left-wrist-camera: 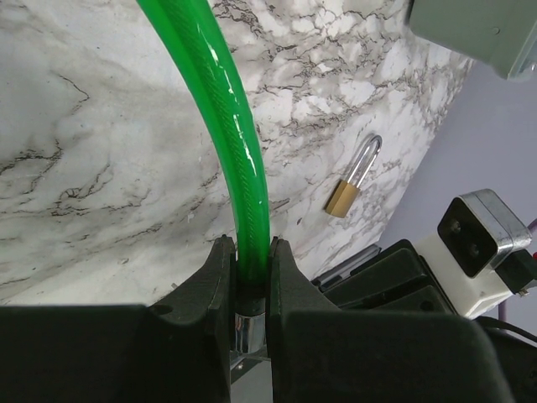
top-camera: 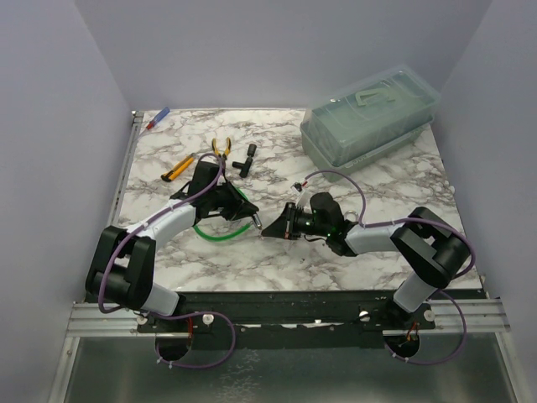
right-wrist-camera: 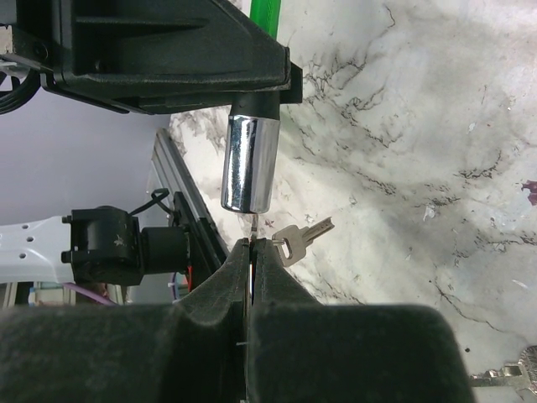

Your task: Unlock with the key

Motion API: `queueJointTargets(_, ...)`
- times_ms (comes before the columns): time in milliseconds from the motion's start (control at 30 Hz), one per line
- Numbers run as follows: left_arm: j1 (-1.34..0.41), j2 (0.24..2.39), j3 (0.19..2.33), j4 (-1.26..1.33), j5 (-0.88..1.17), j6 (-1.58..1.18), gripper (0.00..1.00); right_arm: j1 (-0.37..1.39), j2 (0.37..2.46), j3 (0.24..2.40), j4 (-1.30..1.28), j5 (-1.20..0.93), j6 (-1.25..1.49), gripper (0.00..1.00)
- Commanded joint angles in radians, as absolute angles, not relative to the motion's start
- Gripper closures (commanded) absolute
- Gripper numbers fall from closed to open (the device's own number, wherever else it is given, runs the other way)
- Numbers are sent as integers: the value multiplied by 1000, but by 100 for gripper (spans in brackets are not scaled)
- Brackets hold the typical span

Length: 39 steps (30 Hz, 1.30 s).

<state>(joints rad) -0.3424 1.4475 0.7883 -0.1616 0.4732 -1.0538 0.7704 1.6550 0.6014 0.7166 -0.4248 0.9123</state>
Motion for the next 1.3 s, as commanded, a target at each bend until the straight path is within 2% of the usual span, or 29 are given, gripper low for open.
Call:
queueJointTargets(0, -362, 1420, 764, -166, 546, -1082, 100, 764, 1670, 656, 806, -400, 911, 100)
queueJointTargets(133, -380, 1416, 754, -163, 540, -1089, 100, 761, 1675, 691, 778, -388, 912, 100)
queueJointTargets(367, -429, 1399, 727, -106, 540, -1104, 100, 716, 1726, 663, 990, -518, 1033, 99)
queueJointTargets(633, -430, 1418, 716, -107, 522, -1121, 100, 732, 1599, 729, 585, -358, 758, 100)
queueJointTargets(733, -432, 1433, 729, -106, 521, -1125, 100, 733, 1579, 718, 584, -357, 759, 100)
queueJointTargets(1000, -445, 1420, 738, -91, 504, -1131, 100, 732, 1628, 649, 802, -431, 927, 100)
queueJointTargets(1200, -445, 1395, 729, -86, 486, -1137, 100, 731, 1619, 659, 764, -459, 902, 99)
queueJointTargets(1267, -445, 1393, 731, -85, 478, -1138, 100, 731, 1610, 669, 725, -485, 881, 93)
